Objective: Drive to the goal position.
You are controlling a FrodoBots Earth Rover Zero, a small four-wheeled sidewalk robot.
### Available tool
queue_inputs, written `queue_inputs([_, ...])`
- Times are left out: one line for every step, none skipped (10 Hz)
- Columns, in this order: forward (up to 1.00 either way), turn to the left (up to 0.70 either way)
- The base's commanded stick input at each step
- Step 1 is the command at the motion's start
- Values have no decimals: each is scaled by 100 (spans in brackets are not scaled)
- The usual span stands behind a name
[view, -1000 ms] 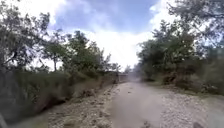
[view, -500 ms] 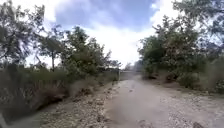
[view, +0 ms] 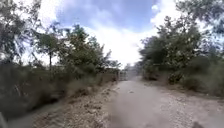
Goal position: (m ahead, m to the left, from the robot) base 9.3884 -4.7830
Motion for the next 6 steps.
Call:
queue_inputs([45, 0])
queue_inputs([45, -12])
queue_inputs([45, -27])
queue_inputs([45, -27])
queue_inputs([45, -27])
queue_inputs([45, -25])
